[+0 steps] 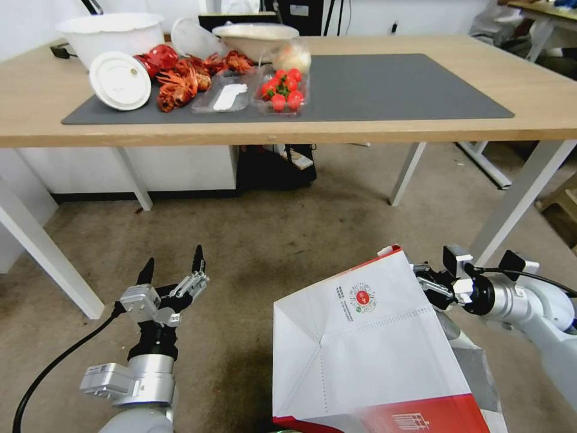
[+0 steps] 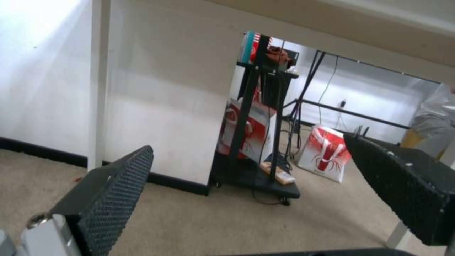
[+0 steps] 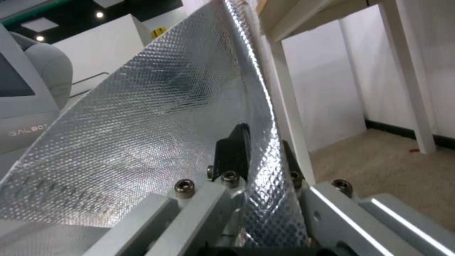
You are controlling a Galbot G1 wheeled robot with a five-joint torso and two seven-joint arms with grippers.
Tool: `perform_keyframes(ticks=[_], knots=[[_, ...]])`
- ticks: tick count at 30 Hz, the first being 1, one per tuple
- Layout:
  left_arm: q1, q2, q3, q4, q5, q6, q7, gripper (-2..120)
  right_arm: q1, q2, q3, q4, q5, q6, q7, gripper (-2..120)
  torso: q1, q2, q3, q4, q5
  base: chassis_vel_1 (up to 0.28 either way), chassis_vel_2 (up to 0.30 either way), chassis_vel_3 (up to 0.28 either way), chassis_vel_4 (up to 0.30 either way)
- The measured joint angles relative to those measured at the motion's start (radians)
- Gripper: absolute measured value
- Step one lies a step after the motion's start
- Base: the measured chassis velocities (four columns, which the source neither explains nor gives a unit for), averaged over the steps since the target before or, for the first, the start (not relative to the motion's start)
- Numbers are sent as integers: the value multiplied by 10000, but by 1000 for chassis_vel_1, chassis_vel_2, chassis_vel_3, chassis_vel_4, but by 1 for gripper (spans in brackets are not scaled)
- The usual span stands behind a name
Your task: Pick up the food delivery bag from the floor and place it on the table.
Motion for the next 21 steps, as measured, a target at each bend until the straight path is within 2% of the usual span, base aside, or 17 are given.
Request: perform_keyframes(ticks=[7,9,21], knots=[[3,29,-9,-16,-8,30,-22,100,-23,41,31,14,-4,-30,-34,0,16,253,241,0,0,0,0,0,0],[21,52,14,-55,-8,42,-29,100,-29,40,46,39,0,-59,-36,0,32,411,386,0,1,0,0,0,0],[3,89,51,-43,6,61,-91,100,-208,-62,180,92,12,-75,-32,0,130,891,770,0,1,0,0,0,0]])
